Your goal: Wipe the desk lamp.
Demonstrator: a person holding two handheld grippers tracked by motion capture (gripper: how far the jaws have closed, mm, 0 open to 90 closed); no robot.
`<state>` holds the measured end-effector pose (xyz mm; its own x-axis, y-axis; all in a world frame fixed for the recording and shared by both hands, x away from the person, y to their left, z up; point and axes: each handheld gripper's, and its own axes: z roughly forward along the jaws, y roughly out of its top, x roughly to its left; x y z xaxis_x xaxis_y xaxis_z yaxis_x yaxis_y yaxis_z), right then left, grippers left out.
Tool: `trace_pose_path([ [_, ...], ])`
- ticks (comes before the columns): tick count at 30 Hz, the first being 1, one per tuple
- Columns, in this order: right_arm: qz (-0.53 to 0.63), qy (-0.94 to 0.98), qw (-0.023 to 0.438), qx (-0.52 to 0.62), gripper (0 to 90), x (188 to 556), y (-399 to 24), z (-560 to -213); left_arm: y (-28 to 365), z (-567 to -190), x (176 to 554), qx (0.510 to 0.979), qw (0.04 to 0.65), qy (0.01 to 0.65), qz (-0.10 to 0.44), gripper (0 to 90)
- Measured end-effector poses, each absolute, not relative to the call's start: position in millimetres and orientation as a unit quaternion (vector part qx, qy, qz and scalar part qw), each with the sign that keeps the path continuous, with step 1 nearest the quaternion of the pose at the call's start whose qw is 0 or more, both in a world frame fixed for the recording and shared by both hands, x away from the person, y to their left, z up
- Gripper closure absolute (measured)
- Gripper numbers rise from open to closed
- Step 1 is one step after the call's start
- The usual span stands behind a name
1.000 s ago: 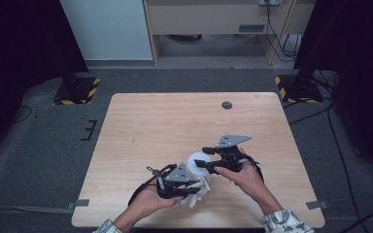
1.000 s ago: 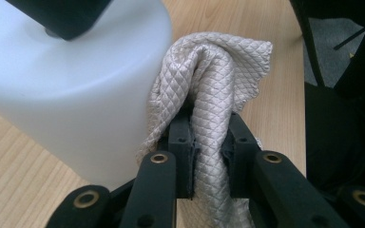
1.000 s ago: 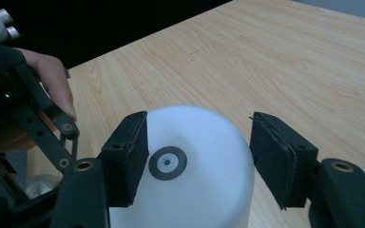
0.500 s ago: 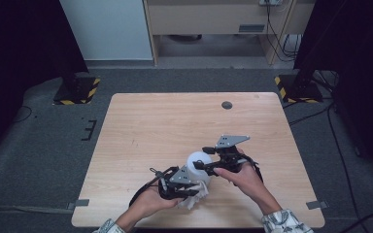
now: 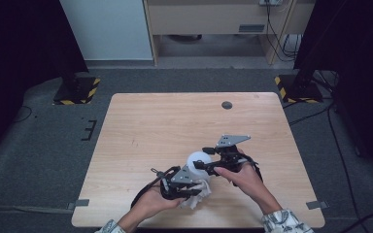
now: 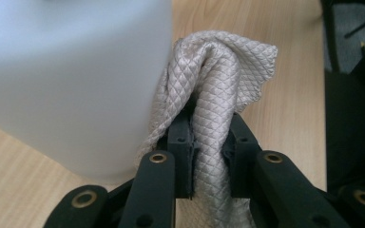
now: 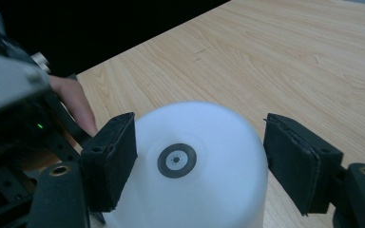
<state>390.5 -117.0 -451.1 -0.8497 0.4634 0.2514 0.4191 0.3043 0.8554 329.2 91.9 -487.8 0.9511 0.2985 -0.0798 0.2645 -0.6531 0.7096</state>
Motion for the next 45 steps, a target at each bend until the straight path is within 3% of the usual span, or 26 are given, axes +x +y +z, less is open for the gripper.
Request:
trace_pose_path([
  [15,0.523,0.808,0.024,0.272,28.8,390.1,-117.1,-450.6,95.8,-461.6,323.1,0.886,0.438,0.147,0.045,76.2],
  [30,0.523,0.808,0.027,0.271,29.2,389.8,-117.1,-450.5,97.0,-484.2,328.8,0.913,0.384,0.134,0.038,75.7],
  [45,0.523,0.807,0.028,0.272,28.8,389.1,-118.6,-450.5,147.5,-470.1,344.4,0.900,0.399,0.168,0.054,75.8],
])
